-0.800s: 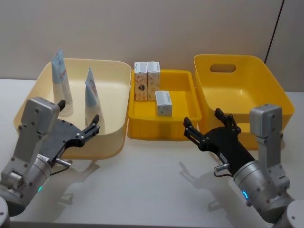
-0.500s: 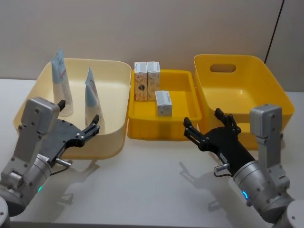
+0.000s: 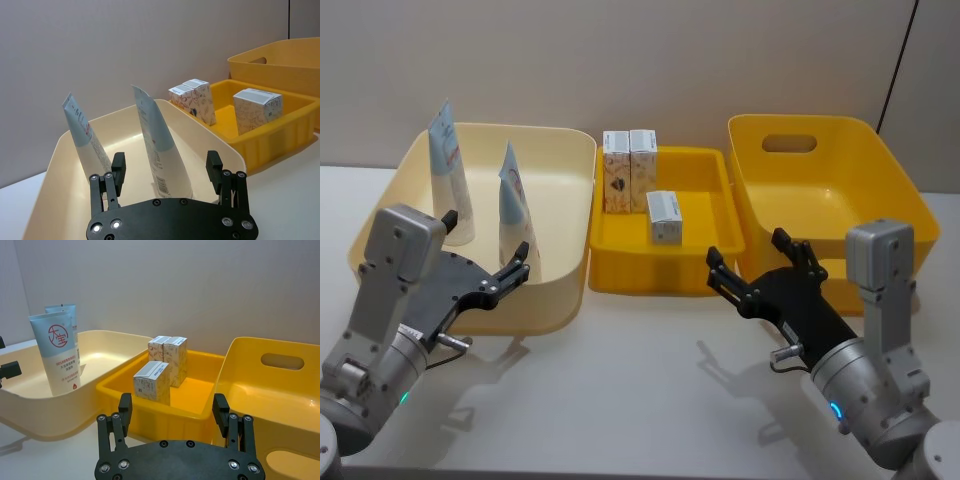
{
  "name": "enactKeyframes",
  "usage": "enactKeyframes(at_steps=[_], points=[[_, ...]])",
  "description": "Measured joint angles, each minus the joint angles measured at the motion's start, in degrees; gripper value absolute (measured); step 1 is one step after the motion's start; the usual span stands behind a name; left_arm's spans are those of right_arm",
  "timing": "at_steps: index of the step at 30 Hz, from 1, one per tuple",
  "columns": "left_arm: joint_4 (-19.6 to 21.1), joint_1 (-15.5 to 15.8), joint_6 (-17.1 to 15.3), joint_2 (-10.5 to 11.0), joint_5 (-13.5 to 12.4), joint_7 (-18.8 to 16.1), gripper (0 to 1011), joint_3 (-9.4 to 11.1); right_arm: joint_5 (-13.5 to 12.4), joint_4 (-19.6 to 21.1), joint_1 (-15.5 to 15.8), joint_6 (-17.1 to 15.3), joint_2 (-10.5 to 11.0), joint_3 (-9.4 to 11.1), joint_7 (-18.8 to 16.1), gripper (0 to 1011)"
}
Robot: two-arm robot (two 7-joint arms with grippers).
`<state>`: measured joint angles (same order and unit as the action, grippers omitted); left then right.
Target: Bimanual collaborative sorting of washing and personal care products
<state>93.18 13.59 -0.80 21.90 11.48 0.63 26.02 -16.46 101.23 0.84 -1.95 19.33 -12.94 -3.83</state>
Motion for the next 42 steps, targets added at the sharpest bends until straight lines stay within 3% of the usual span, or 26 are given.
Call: enactKeyframes(at_steps=[31, 36, 42], points=[[0.0, 0.0, 0.0, 0.0, 0.0, 0.0, 1003, 0.0, 0.0, 0.0, 0.0, -0.2, -0.1, 0.0, 0.0, 1001], [0.0, 0.0, 0.0, 0.0, 0.0, 0.0, 1003, 0.0, 0.7, 0.7, -0.5, -1.9, -0.6, -0.5, 0.9, 1001], [0.0, 0.0, 0.0, 0.0, 0.0, 0.0, 1003, 0.0, 2.7, 2.4, -2.1, -6.7, -1.7, -2.1, 3.0, 1001]])
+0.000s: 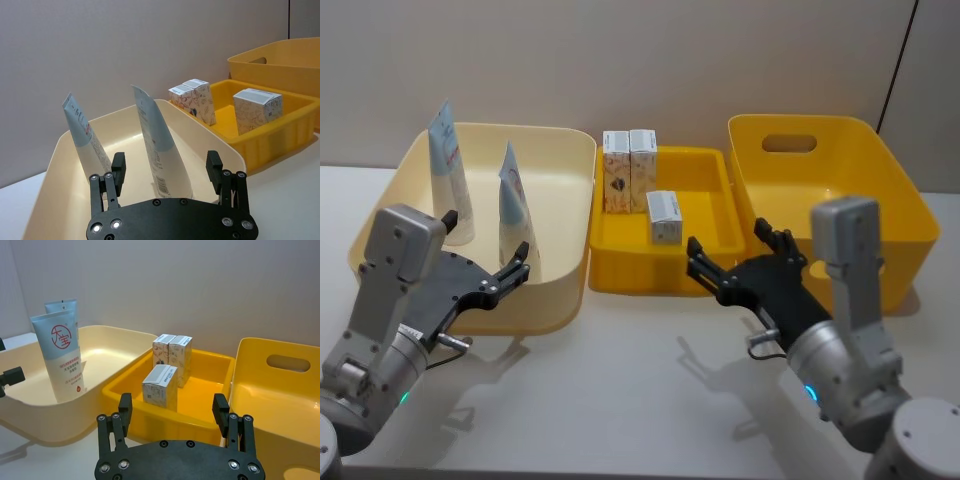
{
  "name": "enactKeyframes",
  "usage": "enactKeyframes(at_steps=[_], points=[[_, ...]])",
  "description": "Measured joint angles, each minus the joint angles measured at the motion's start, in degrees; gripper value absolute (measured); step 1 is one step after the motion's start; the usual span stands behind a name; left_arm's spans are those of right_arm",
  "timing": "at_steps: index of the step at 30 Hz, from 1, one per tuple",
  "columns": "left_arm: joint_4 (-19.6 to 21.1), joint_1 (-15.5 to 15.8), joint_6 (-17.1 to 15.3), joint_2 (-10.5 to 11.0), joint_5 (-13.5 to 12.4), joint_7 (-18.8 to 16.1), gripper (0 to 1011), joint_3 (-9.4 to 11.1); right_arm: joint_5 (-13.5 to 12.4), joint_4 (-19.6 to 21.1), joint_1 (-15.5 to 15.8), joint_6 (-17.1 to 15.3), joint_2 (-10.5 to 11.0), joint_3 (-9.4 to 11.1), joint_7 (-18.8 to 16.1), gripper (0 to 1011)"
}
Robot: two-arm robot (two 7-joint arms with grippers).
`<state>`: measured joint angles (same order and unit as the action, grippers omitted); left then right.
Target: Bimanual collaborative sorting of washing and personal care products
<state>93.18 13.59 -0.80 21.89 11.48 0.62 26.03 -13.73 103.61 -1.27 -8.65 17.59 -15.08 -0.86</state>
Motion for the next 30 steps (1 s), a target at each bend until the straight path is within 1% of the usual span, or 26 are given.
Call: enactKeyframes(at_steps=[2, 4, 5, 8, 9, 10, 11, 14, 17, 18, 19, 21, 24, 30], points=[[0.0, 0.0, 0.0, 0.0, 0.0, 0.0, 1003, 0.0, 0.9, 0.5, -0.7, -2.6, -0.6, -0.6, 1.1, 1001], [0.0, 0.0, 0.0, 0.0, 0.0, 0.0, 1003, 0.0, 1.4, 0.8, -1.4, -4.2, -1.3, -1.1, 1.8, 1001], [0.0, 0.0, 0.0, 0.0, 0.0, 0.0, 1003, 0.0, 1.9, 1.1, -1.9, -6.0, -1.9, -1.4, 2.7, 1001], [0.0, 0.0, 0.0, 0.0, 0.0, 0.0, 1003, 0.0, 2.6, 1.2, -2.8, -8.5, -2.9, -1.9, 4.0, 1001], [0.0, 0.0, 0.0, 0.0, 0.0, 0.0, 1003, 0.0, 3.1, 1.2, -3.6, -10.3, -3.8, -2.2, 5.0, 1001], [0.0, 0.0, 0.0, 0.0, 0.0, 0.0, 1003, 0.0, 3.3, 1.2, -3.9, -10.8, -4.2, -2.3, 5.3, 1001], [0.0, 0.0, 0.0, 0.0, 0.0, 0.0, 1003, 0.0, 3.7, 1.0, -4.6, -12.6, -5.0, -2.5, 6.4, 1001], [0.0, 0.0, 0.0, 0.0, 0.0, 0.0, 1003, 0.0, 4.3, 0.5, -5.9, -15.0, -6.4, -2.6, 7.9, 1001], [0.0, 0.0, 0.0, 0.0, 0.0, 0.0, 1003, 0.0, 5.2, -0.9, -8.2, -18.2, -8.6, -2.7, 10.2, 1001], [0.0, 0.0, 0.0, 0.0, 0.0, 0.0, 1003, 0.0, 5.2, -0.9, -8.2, -18.2, -8.6, -2.7, 10.2, 1001], [0.0, 0.0, 0.0, 0.0, 0.0, 0.0, 1003, 0.0, 5.5, -1.8, -9.4, -19.6, -9.7, -2.6, 11.1, 1001], [0.0, 0.0, 0.0, 0.0, 0.0, 0.0, 1004, 0.0, 5.7, -2.5, -10.4, -20.6, -10.4, -2.6, 11.8, 1001], [0.0, 0.0, 0.0, 0.0, 0.0, 0.0, 1003, 0.0, 6.3, -4.2, -12.6, -23.0, -12.1, -2.6, 13.1, 1001], [0.0, 0.0, 0.0, 0.0, 0.0, 0.0, 1003, 0.0, 6.8, -6.6, -15.8, -25.5, -14.1, -2.7, 14.0, 1001]])
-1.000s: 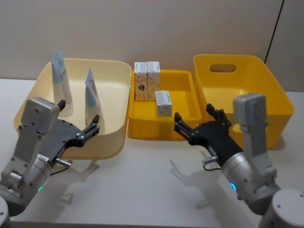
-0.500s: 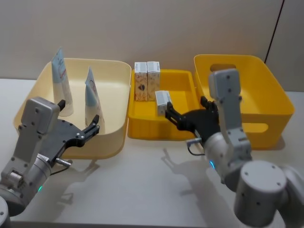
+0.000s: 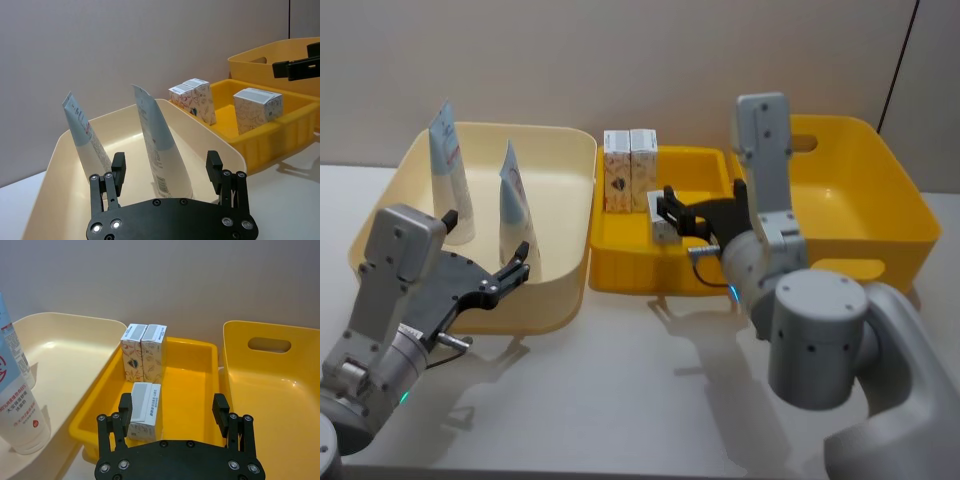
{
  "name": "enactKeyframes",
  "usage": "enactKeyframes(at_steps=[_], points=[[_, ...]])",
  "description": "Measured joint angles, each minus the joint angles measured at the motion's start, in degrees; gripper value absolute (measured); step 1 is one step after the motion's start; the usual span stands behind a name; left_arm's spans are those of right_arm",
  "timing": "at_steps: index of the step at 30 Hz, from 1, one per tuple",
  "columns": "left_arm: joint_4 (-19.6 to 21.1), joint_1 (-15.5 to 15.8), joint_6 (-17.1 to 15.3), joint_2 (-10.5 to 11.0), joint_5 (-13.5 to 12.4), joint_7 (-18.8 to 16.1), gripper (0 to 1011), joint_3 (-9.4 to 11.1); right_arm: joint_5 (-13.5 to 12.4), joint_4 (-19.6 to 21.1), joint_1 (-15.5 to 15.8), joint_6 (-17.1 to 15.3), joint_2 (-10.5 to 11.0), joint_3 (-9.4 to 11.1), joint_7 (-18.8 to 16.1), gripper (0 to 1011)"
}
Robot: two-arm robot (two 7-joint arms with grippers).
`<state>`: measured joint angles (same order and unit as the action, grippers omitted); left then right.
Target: Bimanual collaborative sorting of washing and personal care products
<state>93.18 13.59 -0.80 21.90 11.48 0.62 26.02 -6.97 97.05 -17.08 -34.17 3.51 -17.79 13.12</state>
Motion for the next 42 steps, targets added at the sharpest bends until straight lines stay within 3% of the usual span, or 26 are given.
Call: enactKeyframes(at_steps=[12, 30, 42], points=[[0.0, 0.0, 0.0, 0.0, 0.0, 0.0, 1003, 0.0, 0.5, -2.5, -3.8, -3.2, -1.6, -0.6, -0.5, 1001], [0.0, 0.0, 0.0, 0.0, 0.0, 0.0, 1003, 0.0, 1.7, -5.0, -7.7, -9.8, 0.3, -1.8, -3.9, 1001], [0.0, 0.0, 0.0, 0.0, 0.0, 0.0, 1003, 0.0, 1.3, -8.3, -9.5, -11.5, -0.2, -1.9, -6.1, 1001]])
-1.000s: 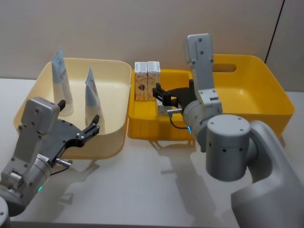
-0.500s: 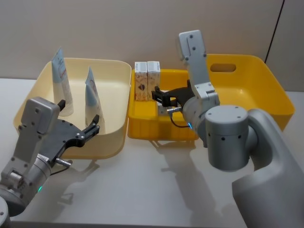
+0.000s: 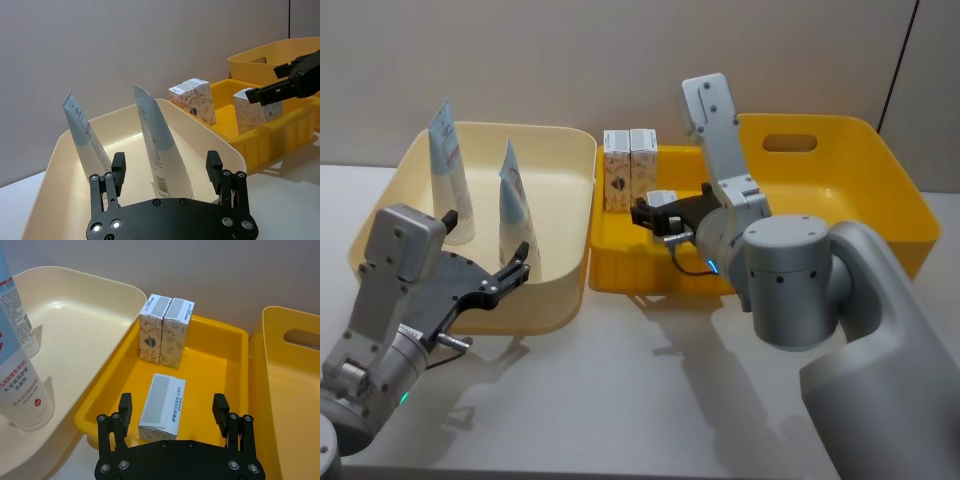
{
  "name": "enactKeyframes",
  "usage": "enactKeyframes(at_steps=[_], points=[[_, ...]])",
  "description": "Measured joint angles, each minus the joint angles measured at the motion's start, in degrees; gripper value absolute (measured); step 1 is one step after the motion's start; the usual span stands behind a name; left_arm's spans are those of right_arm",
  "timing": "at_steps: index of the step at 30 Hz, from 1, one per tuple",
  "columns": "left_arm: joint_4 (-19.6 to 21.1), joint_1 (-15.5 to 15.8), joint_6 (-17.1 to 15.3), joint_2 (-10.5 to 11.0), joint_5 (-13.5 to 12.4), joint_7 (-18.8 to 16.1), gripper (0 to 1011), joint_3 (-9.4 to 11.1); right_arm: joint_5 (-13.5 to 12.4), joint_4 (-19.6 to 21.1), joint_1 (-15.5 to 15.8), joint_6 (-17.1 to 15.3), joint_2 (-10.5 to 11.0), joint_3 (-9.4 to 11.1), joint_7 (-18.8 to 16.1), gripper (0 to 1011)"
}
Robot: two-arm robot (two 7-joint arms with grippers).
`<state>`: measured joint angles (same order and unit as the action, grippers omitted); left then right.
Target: Bimanual collaborative sorting of washing and personal care products
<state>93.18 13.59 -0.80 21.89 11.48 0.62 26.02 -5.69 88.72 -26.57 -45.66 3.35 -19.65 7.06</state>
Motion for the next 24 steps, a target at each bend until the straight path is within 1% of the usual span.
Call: enactKeyframes(at_steps=[9, 24], points=[[0.0, 0.0, 0.0, 0.0, 0.0, 0.0, 1003, 0.0, -0.1, -2.7, -0.9, 0.1, -0.7, 0.1, -0.8, 1001], [0.0, 0.0, 0.0, 0.0, 0.0, 0.0, 1004, 0.0, 0.2, -6.7, -2.1, 1.6, -2.0, 0.4, -1.3, 1001]])
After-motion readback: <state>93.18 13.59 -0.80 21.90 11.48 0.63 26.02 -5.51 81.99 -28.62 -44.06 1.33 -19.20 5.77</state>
